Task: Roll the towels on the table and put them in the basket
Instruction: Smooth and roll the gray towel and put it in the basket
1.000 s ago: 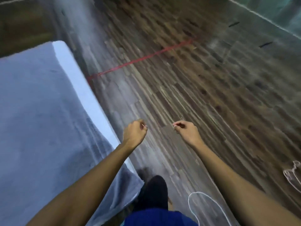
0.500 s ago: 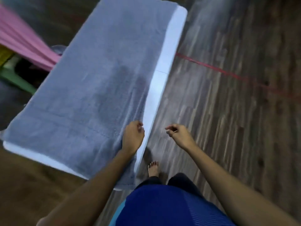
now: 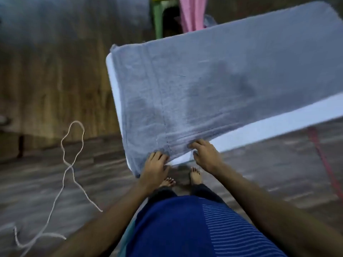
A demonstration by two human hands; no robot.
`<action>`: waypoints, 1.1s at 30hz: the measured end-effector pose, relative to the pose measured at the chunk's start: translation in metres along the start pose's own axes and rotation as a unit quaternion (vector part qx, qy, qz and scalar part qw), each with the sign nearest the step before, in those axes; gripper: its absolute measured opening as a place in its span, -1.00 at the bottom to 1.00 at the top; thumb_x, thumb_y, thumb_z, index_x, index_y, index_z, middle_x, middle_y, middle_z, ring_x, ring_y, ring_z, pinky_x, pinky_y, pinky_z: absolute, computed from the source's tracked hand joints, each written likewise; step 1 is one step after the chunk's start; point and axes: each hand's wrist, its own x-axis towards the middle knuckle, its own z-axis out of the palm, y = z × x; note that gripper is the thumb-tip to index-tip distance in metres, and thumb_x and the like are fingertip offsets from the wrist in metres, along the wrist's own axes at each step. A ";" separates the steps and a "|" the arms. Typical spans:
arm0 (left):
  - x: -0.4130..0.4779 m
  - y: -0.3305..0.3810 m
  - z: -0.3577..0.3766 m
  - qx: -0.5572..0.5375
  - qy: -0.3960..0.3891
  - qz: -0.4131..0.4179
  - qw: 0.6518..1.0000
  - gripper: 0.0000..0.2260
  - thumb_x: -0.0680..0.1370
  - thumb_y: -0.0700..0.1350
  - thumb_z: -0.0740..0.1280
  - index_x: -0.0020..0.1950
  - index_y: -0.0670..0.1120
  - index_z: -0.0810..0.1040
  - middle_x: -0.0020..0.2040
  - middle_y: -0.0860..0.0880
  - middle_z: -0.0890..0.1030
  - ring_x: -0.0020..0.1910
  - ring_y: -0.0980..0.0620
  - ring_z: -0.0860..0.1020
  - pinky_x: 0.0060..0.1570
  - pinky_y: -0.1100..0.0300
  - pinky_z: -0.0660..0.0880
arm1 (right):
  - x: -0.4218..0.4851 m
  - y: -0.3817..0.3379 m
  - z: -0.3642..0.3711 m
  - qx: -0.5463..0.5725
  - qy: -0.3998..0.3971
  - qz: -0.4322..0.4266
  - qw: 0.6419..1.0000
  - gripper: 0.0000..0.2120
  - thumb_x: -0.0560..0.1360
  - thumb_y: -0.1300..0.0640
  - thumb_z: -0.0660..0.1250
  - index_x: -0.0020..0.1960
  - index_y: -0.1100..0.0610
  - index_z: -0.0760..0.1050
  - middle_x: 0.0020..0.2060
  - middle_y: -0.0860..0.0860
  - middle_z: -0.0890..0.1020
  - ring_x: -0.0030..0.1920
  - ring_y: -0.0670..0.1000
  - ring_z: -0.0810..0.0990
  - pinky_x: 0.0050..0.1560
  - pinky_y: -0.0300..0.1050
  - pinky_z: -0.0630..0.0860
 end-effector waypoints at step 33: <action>0.000 0.011 -0.039 0.067 0.026 0.080 0.994 -0.60 0.55 -0.20 0.30 0.34 -0.02 0.28 0.13 -0.11 0.43 0.01 -0.15 0.52 -0.18 -0.07 0.57 | 0.030 -0.001 -0.037 -0.007 -0.084 -0.035 0.996 -0.90 0.65 0.13 0.03 0.01 0.01 0.30 -0.20 -0.02 0.54 -0.03 0.12 0.53 0.10 0.01 0.20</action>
